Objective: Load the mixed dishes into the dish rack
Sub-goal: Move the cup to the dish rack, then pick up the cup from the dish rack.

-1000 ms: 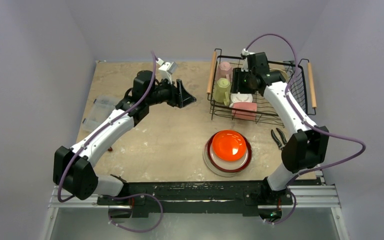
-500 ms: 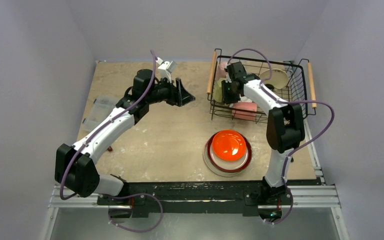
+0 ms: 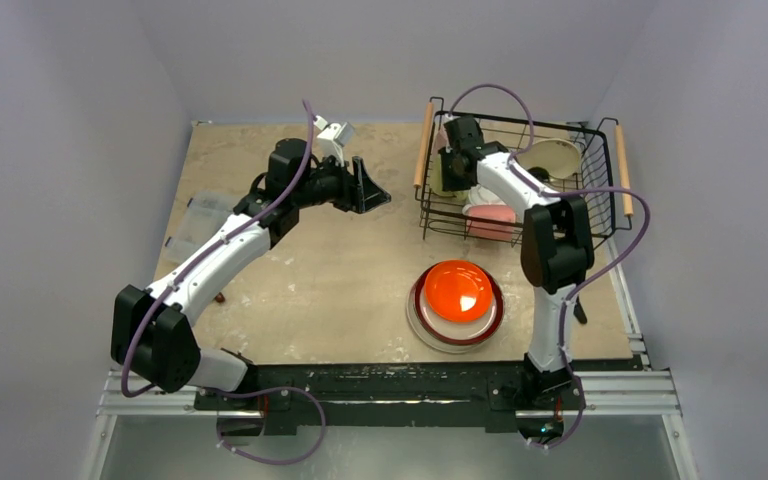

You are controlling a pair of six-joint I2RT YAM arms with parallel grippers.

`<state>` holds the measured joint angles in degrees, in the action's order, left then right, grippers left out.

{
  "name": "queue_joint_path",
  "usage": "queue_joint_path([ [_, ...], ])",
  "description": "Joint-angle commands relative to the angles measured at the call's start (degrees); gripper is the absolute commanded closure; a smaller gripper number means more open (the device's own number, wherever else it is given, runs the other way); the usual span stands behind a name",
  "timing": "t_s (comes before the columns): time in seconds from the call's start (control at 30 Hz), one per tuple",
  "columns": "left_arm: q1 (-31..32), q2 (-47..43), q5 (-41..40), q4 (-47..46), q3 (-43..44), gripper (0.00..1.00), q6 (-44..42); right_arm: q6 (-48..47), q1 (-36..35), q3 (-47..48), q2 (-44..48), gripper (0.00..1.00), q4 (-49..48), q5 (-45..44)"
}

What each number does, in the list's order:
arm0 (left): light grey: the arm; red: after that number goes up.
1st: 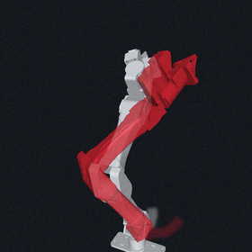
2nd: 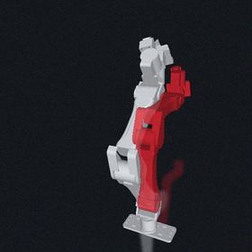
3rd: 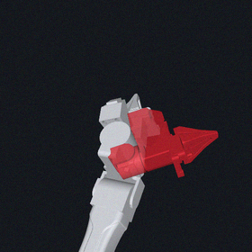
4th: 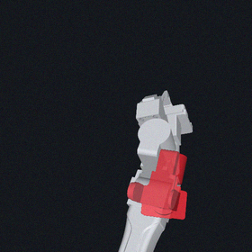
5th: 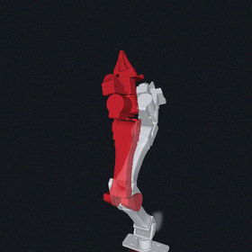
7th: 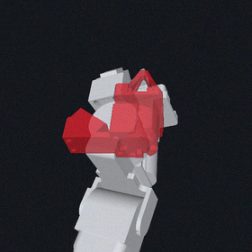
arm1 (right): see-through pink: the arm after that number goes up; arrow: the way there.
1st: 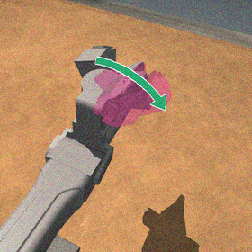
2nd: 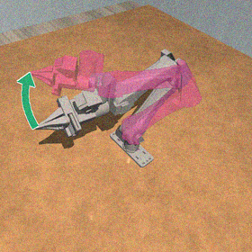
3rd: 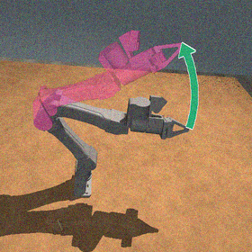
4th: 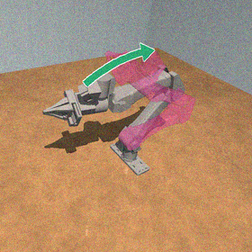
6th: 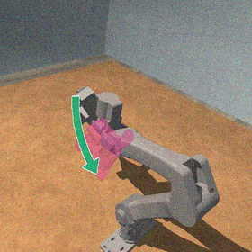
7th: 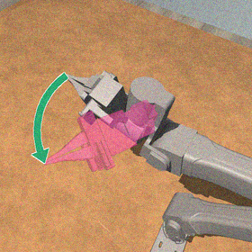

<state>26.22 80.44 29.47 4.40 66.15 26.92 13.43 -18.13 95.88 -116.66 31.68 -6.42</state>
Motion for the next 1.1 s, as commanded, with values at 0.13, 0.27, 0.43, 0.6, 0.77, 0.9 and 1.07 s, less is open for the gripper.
queue_joint_path([
  [0.13, -0.5, 0.2, 1.6, -1.7, 2.4, 0.41, 0.7, -3.1, 0.7, 4.9, -2.1, 0.81, -1.2, -5.9],
  [0.27, -0.5, 0.4, 1.8, -1.8, 2.5, 0.41, 1.0, -2.8, 0.7, 2.4, 2.5, 0.72, 0.0, -1.4],
  [0.43, -0.5, 0.0, 2.1, -2.0, 2.4, 0.41, 1.2, -3.2, 0.3, 2.8, 9.1, 0.47, 6.6, -0.5],
  [0.6, -0.5, -0.3, 1.6, -1.4, 2.6, 0.41, 0.6, -3.9, 0.1, 1.3, 14.5, 0.30, 15.6, -5.0],
  [0.77, -0.5, -1.1, 1.7, -1.4, 2.5, 0.41, 0.5, -12.6, 0.1, -6.9, 22.6, 0.28, 17.6, -8.4],
  [0.9, -0.5, -1.0, 2.5, -2.1, 2.4, 0.41, 1.5, -25.8, 0.1, -10.4, 25.4, 0.28, 19.2, -2.4],
  [1.07, -0.5, -1.2, 2.3, -2.1, 2.2, 0.41, 1.0, -32.0, 0.1, -2.9, 21.3, 0.32, 25.8, 4.2],
])
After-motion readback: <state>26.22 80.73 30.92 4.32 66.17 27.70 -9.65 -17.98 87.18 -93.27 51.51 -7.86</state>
